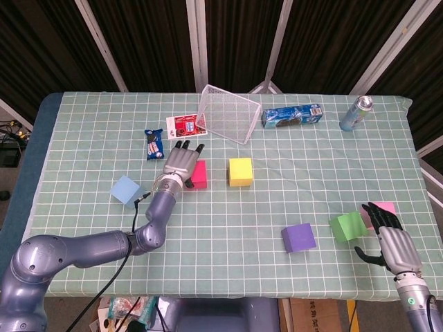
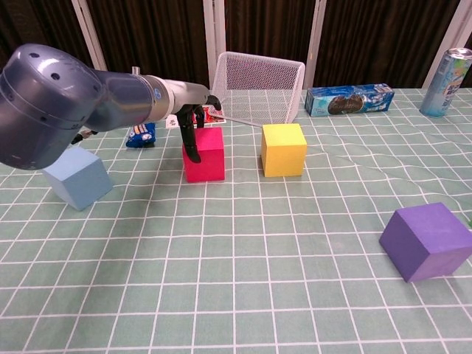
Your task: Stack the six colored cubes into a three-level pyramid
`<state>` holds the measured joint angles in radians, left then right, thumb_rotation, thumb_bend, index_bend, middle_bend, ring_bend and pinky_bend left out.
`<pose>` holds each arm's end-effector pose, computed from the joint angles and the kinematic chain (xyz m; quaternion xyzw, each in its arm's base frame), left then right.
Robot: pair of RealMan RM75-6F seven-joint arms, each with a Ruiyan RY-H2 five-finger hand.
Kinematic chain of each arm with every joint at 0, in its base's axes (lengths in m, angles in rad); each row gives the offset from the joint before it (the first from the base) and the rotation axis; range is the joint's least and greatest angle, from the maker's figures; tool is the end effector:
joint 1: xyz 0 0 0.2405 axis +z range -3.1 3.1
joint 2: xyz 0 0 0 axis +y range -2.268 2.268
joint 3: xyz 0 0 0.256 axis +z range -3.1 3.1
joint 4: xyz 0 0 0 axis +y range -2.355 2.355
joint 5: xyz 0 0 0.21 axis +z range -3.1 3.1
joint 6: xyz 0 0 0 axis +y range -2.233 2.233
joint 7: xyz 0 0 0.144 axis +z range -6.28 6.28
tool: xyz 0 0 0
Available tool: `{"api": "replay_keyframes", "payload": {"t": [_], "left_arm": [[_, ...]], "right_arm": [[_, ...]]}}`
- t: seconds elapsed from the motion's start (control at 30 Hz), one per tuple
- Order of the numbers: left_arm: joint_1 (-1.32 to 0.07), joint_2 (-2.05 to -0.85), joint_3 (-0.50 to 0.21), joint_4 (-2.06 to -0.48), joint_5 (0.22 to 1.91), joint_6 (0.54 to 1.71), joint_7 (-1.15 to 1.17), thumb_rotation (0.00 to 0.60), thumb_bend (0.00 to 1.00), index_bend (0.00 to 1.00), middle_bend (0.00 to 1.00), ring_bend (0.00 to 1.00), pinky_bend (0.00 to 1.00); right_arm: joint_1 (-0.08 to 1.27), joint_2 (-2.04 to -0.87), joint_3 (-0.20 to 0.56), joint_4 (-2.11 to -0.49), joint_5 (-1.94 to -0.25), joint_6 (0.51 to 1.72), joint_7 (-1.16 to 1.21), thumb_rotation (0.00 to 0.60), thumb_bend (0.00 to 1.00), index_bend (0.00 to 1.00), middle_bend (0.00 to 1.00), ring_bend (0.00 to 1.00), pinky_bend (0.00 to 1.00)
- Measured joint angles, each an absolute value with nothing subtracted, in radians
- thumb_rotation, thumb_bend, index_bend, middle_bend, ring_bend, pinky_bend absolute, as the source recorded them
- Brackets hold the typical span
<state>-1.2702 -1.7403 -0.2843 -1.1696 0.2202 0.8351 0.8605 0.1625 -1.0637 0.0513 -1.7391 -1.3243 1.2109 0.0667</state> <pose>-0.0403 0.4344 -0.0612 -0.7457 -0.3980 -0.2417 0.4765 -0.3103 -0.1968 0.1360 0.5775 -0.5235 0.3414 0.5252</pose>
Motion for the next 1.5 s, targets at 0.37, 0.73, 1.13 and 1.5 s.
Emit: {"api": "replay_keyframes", "payload": {"t": [0.37, 0.73, 1.13, 1.5], "left_arm": [[-1.272, -1.749, -0.295, -1.168, 0.275, 0.843, 0.82, 0.6, 0.21, 0.05, 0.4, 0.04, 0.09], [-1.298, -1.765, -0.308, -1.147, 0.287, 0.836, 0.817, 0.6, 0.21, 0.05, 0.4, 0.04, 0.09], [-1.332, -1.831, -0.309, -1.062, 0.279, 0.803, 0.823, 0.6, 0.22, 0.05, 0.4, 0.04, 0.09], [-1.349, -1.877, -0.315, -0.981, 0.288, 0.778, 0.816, 0.6, 0.22, 0.05, 0.4, 0.04, 0.09]], "right_arm": [[0.163, -1.061, 0.051, -1.741, -1.322, 1.208, 0.074, 0.6, 0.3, 0.0, 0.0, 0.0, 0.0], [0.165, -1.058, 0.051, -1.743, -1.321, 1.203, 0.084, 0.6, 0.3, 0.0, 0.0, 0.0, 0.0], [0.165, -1.055, 0.053, -1.743, -1.31, 1.199, 0.091, 0.6, 0.3, 0.0, 0.0, 0.0, 0.0], [0.166, -1.053, 0.054, -1.742, -1.305, 1.196, 0.094, 0.6, 0.3, 0.0, 0.0, 0.0, 0.0]]}}
